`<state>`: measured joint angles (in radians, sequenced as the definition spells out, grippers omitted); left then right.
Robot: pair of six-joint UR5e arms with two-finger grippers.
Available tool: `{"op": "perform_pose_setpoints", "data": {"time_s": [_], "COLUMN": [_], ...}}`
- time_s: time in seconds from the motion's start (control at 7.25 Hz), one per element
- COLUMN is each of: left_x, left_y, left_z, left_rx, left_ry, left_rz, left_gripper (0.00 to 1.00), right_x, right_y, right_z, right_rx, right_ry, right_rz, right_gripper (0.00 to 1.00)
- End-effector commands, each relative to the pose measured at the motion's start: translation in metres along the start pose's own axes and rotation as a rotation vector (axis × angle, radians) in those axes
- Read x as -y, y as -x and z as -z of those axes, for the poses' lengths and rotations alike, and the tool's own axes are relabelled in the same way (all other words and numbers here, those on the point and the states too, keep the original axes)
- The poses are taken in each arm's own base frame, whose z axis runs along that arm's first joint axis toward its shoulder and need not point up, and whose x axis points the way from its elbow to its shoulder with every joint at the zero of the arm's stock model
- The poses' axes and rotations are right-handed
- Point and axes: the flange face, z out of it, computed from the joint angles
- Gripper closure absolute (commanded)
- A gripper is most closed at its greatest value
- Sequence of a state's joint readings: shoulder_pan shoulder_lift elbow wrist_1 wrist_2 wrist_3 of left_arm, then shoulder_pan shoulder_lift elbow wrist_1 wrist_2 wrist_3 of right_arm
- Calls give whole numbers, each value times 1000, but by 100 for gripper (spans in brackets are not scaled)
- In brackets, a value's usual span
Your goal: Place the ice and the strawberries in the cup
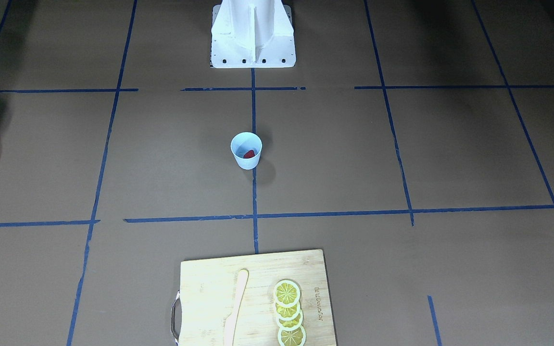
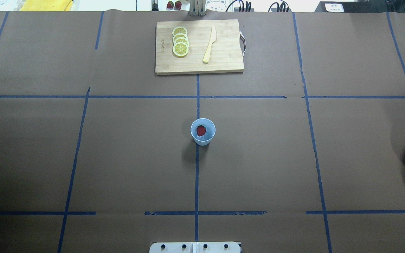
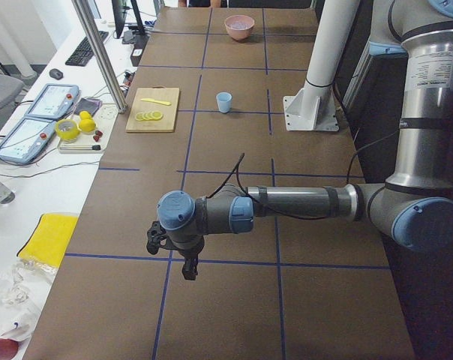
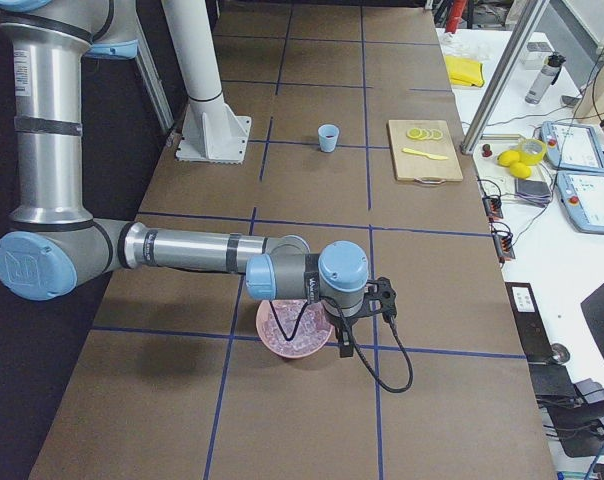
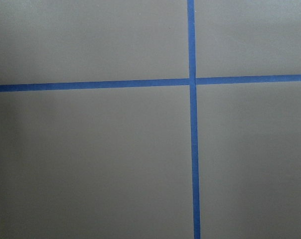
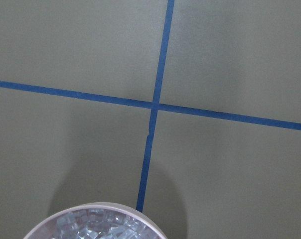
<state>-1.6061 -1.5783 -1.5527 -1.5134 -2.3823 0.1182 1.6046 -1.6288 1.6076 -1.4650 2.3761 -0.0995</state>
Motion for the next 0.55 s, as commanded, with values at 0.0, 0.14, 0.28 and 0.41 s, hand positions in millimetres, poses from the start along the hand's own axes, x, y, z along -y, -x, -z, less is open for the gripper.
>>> {"op": "perform_pose_setpoints", "data": {"time_s": [0.0,0.14,0.28,0.41], "left_x": [0,0,0,0], "left_y": [0,0,0,0], "left_z": [0,0,0,0], "left_rx": [0,0,1,0], "left_ry": [-2,-2,-5,-4], "left_rz": [-3,-3,-5,-4], "left_gripper": [0,0,0,0], "right_x": [-1,-1,-1,0], "right_y": [0,1,1,2], "right_z": [-1,1,0,1], "right_rx": [2,4,6,8], "right_ry": [2,-2,0,-2], "right_rz": [-5,-3,-4,-3], "right_gripper": [1,1,1,1]}}
